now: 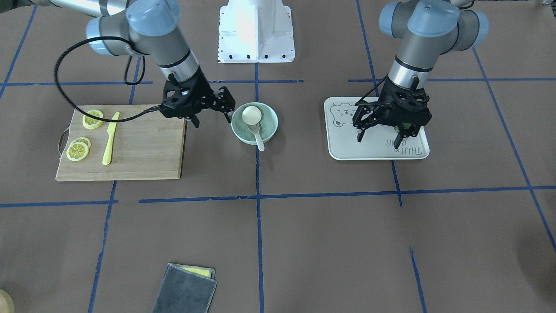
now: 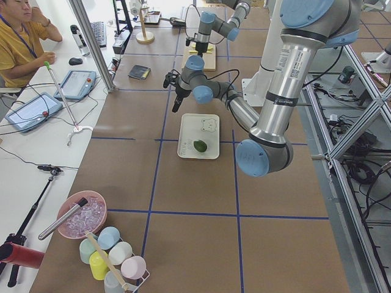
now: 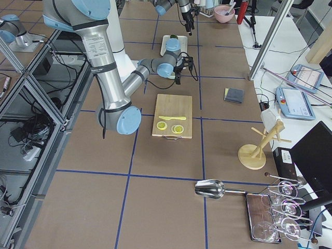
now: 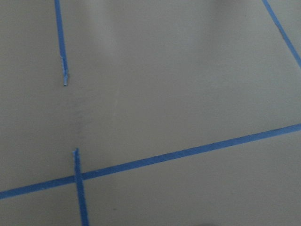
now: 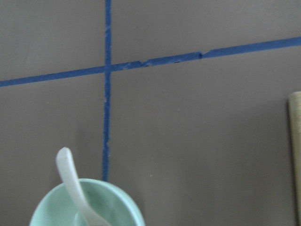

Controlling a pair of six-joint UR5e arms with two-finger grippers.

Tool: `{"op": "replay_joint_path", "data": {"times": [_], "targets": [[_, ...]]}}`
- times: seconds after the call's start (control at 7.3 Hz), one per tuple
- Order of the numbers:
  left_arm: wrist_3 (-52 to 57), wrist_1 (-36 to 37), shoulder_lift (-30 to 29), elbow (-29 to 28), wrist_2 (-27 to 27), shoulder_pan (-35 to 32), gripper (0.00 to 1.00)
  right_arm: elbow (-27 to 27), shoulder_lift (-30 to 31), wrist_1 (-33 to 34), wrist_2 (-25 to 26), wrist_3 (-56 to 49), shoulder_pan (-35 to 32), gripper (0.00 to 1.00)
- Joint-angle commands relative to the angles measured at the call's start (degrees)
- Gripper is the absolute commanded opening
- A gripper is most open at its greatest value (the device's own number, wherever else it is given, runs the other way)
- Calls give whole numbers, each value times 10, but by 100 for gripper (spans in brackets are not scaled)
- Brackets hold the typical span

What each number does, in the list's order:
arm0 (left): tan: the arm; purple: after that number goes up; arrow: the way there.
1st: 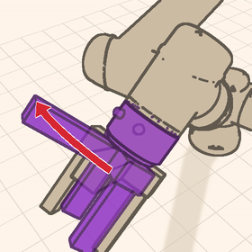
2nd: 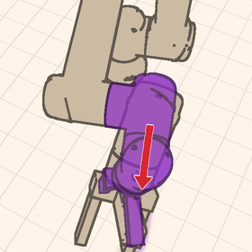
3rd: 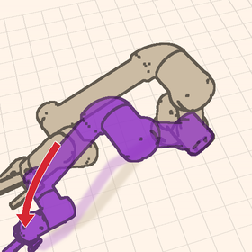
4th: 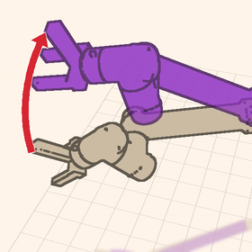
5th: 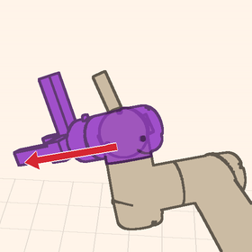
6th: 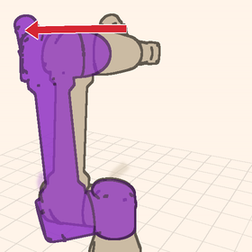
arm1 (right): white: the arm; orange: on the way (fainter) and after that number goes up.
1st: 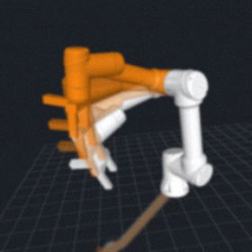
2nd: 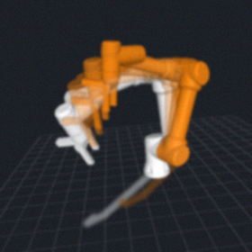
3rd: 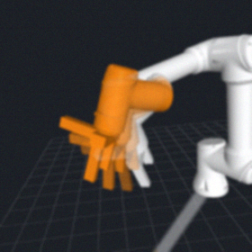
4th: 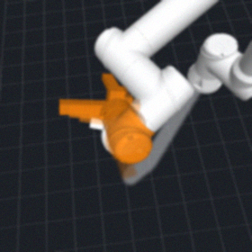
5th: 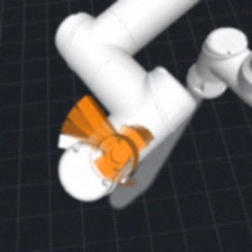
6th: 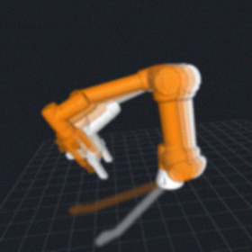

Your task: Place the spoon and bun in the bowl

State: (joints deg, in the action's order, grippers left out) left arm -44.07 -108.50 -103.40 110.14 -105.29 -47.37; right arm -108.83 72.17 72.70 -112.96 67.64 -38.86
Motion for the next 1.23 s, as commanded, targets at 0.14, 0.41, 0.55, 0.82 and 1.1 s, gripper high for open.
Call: {"op": "replay_joint_path", "data": {"times": [0.14,0.41,0.55,0.82,1.1], "targets": [[260,4,82,1,-161,-193,100,-3,122,3,-150,-244,-193,100],[441,26,97,-44,-212,-319,100,7,153,61,-191,-402,-291,100],[515,56,94,-63,-220,-363,100,9,161,110,-196,-495,-330,100],[553,137,85,-75,-236,-410,100,10,172,202,-196,-648,-398,100],[548,157,145,-90,-321,-412,100,26,207,210,-222,-731,-441,100]]}}
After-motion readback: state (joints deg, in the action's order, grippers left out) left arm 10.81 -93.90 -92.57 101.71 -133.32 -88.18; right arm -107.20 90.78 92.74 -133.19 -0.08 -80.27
